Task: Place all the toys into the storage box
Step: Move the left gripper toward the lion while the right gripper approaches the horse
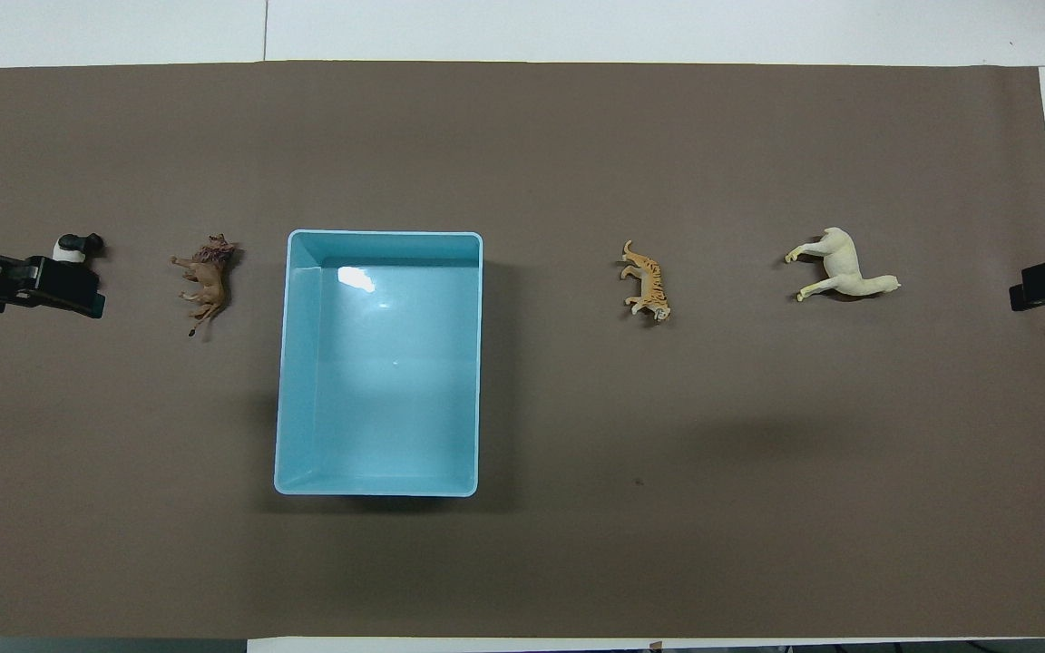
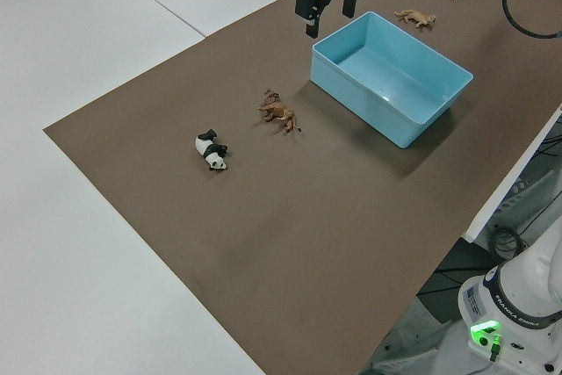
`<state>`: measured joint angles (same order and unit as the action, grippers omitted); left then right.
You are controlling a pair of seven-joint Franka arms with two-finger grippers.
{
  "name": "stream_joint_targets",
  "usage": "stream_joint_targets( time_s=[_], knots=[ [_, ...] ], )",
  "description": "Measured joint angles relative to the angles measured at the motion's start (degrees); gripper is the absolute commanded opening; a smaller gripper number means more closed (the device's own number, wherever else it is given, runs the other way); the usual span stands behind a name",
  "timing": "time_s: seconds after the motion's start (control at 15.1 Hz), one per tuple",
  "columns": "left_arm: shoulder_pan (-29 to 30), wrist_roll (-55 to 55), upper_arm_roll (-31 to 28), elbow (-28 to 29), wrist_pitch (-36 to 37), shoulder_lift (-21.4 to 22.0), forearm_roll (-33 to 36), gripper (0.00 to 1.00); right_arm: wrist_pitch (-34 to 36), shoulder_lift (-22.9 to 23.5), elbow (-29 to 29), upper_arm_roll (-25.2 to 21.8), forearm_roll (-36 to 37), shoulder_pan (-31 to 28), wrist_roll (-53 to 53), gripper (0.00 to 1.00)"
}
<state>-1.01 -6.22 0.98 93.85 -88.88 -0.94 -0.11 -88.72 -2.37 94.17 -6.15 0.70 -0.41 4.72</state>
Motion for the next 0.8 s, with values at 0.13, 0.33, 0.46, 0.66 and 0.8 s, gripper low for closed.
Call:
stream_joint_targets(
  time_s=[0.13,0.33,0.46,0.66,0.8],
  knots=[
    [0.0,0.0,0.0,0.0,0.0,0.0,0.0,1.0,0.0,0.0,0.0,0.0,0.0,0.0,0.0,1.0],
    [0.0,-0.1,0.0,0.0,0.0,0.0,0.0,1.0,0.1,0.0,0.0,0.0,0.0,0.0,0.0,1.0],
    [0.0,-0.1,0.0,0.0,0.0,0.0,0.0,1.0,1.2,0.0,0.0,0.0,0.0,0.0,0.0,1.0],
    [0.3,-0.1,-0.1,0.0,0.0,0.1,0.0,1.0,1.6,-0.2,0.0,-0.2,0.0,0.0,0.0,1.0],
    [1.3,-0.1,-0.1,0.0,0.0,0.4,0.0,1.0,1.6,-0.2,0.0,-0.2,0.0,-0.1,0.1,1.0]
  ],
)
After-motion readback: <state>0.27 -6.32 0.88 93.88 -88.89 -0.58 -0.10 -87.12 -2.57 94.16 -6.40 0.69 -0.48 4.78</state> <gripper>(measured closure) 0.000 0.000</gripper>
